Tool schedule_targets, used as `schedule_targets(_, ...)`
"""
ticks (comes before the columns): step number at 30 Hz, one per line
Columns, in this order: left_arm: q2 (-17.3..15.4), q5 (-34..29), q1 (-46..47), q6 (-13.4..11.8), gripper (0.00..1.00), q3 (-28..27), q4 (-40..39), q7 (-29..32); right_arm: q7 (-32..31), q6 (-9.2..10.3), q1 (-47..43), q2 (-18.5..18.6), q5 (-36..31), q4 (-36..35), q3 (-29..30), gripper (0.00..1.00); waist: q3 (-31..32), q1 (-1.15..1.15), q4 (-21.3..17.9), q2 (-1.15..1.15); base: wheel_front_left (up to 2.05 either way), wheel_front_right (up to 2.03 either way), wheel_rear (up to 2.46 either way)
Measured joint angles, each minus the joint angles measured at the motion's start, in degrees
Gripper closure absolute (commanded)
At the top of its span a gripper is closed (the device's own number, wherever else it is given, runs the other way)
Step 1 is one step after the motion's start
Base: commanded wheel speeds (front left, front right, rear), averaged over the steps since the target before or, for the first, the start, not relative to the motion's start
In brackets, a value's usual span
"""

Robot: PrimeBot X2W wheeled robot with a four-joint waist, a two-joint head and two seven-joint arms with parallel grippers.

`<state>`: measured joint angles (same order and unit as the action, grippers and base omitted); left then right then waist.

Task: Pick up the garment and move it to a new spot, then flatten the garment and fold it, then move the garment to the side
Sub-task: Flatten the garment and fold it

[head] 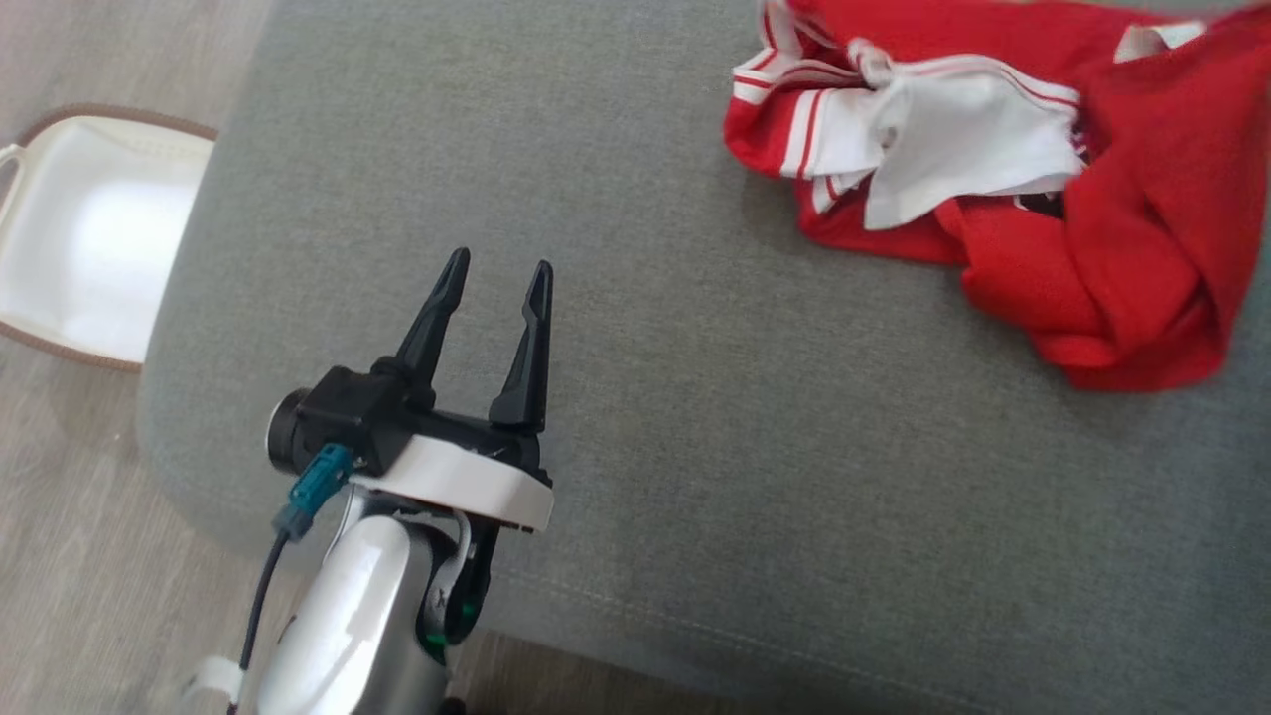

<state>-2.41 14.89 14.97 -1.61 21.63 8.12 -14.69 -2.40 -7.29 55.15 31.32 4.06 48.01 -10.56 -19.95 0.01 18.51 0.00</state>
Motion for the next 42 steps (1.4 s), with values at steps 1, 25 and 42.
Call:
schedule_targets(1,0.0,0.0,0.1,0.0,0.00,0.0,0.0,0.0,1.6,0.00,0.2,-0.7,-0.8,0.6,0.2,0.00,0.0,0.00,-0.3,0.00,0.00,0.00,0.00)
schedule_targets(25,0.0,-2.7,-2.2,1.1,0.00,-5.5,0.6,0.0,16.6,0.00,-32.5,-24.9,-2.6,-23.5,0.1,0.00,9.1,-0.02,-13.2,0.00,0.00,0.00,0.00)
schedule_targets(42,0.0,-1.0,-2.1,0.8,0.00,-3.0,0.5,0.0,7.9,0.00,-32.2,-24.2,-7.9,-26.6,-7.2,0.00,6.9,-0.02,-7.4,0.00,0.00,0.00,0.00)
